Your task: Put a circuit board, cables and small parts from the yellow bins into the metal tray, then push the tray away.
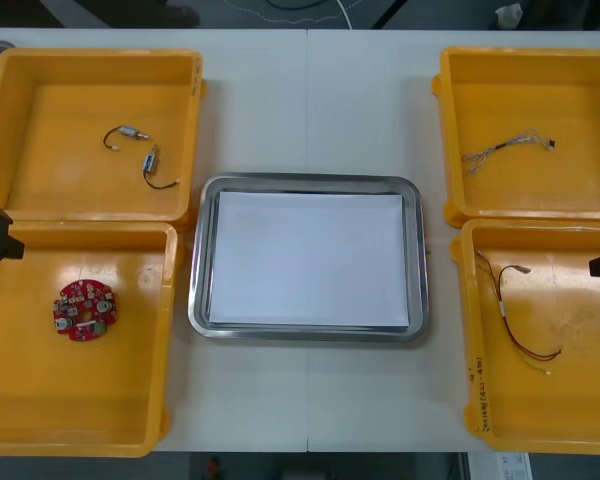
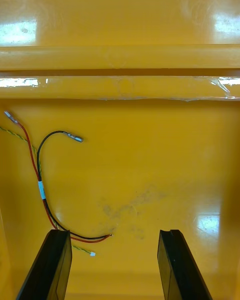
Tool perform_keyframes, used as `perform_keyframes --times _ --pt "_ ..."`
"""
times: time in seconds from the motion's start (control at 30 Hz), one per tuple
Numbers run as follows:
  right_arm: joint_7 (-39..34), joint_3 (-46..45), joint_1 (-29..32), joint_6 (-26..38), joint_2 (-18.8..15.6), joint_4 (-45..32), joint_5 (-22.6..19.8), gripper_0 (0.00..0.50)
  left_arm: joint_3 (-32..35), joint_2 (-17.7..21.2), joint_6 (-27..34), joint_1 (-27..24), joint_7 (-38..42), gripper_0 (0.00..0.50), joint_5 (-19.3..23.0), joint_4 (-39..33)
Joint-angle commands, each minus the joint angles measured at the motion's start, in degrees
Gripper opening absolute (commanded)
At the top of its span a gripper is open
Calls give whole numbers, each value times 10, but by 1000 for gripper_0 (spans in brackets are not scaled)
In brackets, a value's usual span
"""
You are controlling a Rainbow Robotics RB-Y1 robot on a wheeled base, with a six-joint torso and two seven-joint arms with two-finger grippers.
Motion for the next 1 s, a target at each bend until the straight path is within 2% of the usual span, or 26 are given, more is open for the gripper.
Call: perform_keyframes --times 0.03,1.0 --pt "-18 4 -1 2 -21 -5 -3 500 11 26 3 7 -34 500 4 -5" --pt "-18 4 -1 2 -21 -5 -3 500 11 26 3 7 -34 500 4 -5"
